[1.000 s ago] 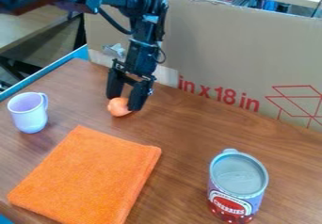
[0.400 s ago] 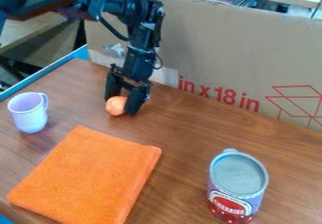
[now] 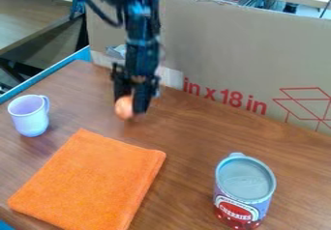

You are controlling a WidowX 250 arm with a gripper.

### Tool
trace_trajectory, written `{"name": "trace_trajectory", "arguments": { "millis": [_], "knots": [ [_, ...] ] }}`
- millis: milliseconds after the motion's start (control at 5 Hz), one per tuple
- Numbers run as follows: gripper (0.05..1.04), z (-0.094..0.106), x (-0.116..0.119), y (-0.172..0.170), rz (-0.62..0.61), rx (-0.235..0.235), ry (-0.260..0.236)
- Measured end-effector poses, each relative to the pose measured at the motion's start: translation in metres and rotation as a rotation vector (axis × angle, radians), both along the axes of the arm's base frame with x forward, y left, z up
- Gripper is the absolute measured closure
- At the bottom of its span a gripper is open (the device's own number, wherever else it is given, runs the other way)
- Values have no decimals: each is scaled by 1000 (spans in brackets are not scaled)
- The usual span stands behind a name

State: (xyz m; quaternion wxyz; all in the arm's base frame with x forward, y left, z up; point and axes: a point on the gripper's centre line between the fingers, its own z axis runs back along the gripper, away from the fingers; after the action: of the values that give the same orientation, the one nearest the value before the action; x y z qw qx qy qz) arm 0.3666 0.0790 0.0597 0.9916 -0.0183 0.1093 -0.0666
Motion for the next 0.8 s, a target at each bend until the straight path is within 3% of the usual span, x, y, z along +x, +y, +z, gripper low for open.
{"name": "trace_trajectory", "arguments": {
  "millis": [200,400,600,800],
  "knots": [
    [434,59,-19,3,56,19,-170],
    [434,58,-61,14,165,137,-95],
    [434,46,-104,20,197,156,-47],
    [434,45,-141,45,278,157,-36]
  ]
}}
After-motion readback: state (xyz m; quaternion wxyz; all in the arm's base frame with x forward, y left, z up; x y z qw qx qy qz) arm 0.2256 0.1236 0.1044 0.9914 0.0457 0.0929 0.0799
